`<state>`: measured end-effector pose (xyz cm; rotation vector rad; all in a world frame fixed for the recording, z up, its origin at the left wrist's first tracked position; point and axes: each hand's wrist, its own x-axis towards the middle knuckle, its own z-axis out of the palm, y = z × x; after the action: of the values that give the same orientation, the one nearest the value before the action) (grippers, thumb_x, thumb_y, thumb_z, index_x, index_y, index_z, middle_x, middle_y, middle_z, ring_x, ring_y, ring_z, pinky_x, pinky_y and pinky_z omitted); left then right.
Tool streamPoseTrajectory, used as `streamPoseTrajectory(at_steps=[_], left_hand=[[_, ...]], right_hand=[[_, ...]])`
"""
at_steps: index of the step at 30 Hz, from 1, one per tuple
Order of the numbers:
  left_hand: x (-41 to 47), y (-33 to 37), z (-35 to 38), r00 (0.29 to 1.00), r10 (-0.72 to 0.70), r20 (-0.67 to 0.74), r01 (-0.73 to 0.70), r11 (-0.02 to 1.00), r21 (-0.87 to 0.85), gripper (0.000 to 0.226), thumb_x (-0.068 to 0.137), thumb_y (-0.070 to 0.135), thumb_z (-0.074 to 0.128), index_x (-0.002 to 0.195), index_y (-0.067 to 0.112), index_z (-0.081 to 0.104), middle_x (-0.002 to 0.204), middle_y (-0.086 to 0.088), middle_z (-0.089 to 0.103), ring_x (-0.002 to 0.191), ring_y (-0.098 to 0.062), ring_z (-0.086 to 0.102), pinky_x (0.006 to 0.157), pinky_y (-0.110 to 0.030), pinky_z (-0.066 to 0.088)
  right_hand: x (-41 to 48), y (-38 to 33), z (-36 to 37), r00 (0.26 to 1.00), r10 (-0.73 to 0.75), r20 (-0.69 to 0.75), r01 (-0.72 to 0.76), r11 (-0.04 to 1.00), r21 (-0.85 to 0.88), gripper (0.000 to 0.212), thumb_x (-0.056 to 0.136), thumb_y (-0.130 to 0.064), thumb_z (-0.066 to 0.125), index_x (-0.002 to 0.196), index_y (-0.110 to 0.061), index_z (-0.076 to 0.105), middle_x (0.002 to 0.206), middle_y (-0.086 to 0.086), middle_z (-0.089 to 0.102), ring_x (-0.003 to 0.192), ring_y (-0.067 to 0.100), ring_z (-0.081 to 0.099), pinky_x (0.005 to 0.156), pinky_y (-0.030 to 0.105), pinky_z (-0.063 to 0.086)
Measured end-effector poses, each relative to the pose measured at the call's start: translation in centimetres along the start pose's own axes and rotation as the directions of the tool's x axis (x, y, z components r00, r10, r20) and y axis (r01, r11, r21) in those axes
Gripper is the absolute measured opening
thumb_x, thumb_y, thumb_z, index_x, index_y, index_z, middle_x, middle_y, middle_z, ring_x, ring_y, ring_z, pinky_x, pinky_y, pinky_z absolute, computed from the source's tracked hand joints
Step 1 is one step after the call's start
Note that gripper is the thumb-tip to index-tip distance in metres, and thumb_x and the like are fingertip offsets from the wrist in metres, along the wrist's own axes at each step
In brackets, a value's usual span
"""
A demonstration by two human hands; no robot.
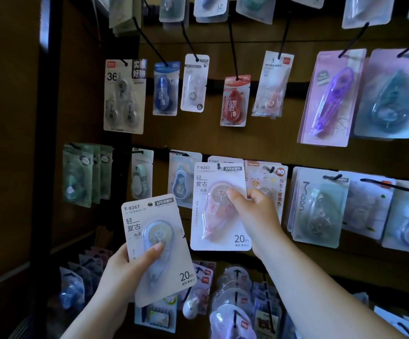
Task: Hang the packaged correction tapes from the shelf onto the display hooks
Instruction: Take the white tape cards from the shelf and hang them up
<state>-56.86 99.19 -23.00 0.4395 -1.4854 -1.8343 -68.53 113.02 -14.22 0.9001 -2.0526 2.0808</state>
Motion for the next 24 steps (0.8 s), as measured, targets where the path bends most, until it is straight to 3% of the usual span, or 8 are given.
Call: streamPoseTrajectory(at_steps=[4,7,10,15,17,19,21,24], left_hand=[[0.1,0.2,0.0,1.0,-0.004,-0.008,0.004,1.0,0.004,0.01,0.078,0.017,0.067,0.087,0.017,0.063,0.098,-0.013,0.07,0.091,-0.034,0.065,0.086,-0.049,0.051],[0.5,0.2,0.1,1.0,-0.01,0.001,0.01,1.0,0.005,0.017,0.074,0.018,0.072,0.088,0.016,0.064,0.098,-0.013,0.07,0.09,-0.033,0.065,0.084,-0.046,0.051],[1.1,0.1,0.0,1.0,-0.003,0.0,0.003,1.0,0.021,0.026,0.067,0.021,0.08,0.087,0.017,0.064,0.098,-0.012,0.07,0.089,-0.031,0.065,0.084,-0.044,0.05],[2.5,-0.2,-0.2,0.999,0.027,0.019,-0.028,0.999,0.035,0.064,0.032,0.043,0.077,0.089,0.017,0.065,0.094,-0.009,0.071,0.089,-0.03,0.066,0.086,-0.046,0.051],[3.0,-0.6,0.0,0.999,0.03,0.041,-0.032,0.999,0.039,0.052,0.048,0.038,0.082,0.092,0.016,0.065,0.096,-0.01,0.071,0.091,-0.031,0.066,0.088,-0.048,0.05],[3.3,-1.1,0.3,0.999,0.032,0.041,-0.033,0.999,0.029,0.023,0.072,0.02,0.075,0.091,0.015,0.064,0.097,-0.013,0.07,0.091,-0.032,0.065,0.085,-0.046,0.05],[3.7,-1.6,0.5,0.999,0.024,0.035,-0.024,1.0,0.019,0.013,0.076,0.013,0.069,0.088,0.015,0.064,0.094,-0.012,0.07,0.089,-0.031,0.065,0.08,-0.042,0.05],[3.6,-1.7,0.7,0.999,0.024,0.025,-0.024,1.0,0.008,0.012,0.077,0.011,0.068,0.087,0.015,0.064,0.092,-0.01,0.07,0.085,-0.028,0.065,0.076,-0.039,0.049]], right_hand=[[1.6,0.7,0.4,0.998,0.007,-0.055,-0.013,0.994,-0.109,0.015,0.089,-0.028,0.053,0.097,-0.015,0.053,0.084,-0.002,0.057,0.086,0.02,0.057,0.057,0.022,0.041],[3.3,1.7,1.3,0.994,0.037,-0.101,-0.053,0.984,-0.168,0.03,0.09,-0.03,0.051,0.114,-0.011,0.052,0.106,0.007,0.06,0.095,0.025,0.059,0.065,0.029,0.045],[4.8,2.5,2.0,0.987,0.057,-0.149,-0.079,0.986,-0.146,0.033,0.091,-0.026,0.049,0.118,-0.006,0.051,0.111,0.012,0.06,0.096,0.027,0.057,0.074,0.031,0.044],[6.7,3.5,2.5,0.98,0.055,-0.192,-0.089,0.981,-0.171,0.037,0.092,-0.028,0.048,0.123,-0.008,0.047,0.124,0.013,0.057,0.112,0.03,0.056,0.08,0.033,0.044],[7.1,3.9,2.4,0.979,0.043,-0.199,-0.084,0.976,-0.202,0.041,0.093,-0.029,0.047,0.127,-0.007,0.044,0.128,0.014,0.054,0.116,0.03,0.053,0.086,0.035,0.045],[7.2,4.2,2.3,0.979,0.042,-0.197,-0.088,0.97,-0.228,0.042,0.094,-0.028,0.045,0.13,-0.006,0.041,0.13,0.014,0.052,0.119,0.03,0.051,0.088,0.035,0.044],[7.1,4.4,2.3,0.977,0.042,-0.207,-0.093,0.965,-0.245,0.042,0.094,-0.025,0.046,0.131,-0.007,0.039,0.131,0.015,0.051,0.119,0.03,0.051,0.086,0.034,0.044],[5.7,5.3,2.3,0.962,-0.052,-0.267,-0.028,0.958,-0.287,0.045,0.09,-0.016,0.051,0.133,-0.006,0.039,0.135,0.013,0.046,0.124,0.027,0.046,0.1,0.037,0.042]])
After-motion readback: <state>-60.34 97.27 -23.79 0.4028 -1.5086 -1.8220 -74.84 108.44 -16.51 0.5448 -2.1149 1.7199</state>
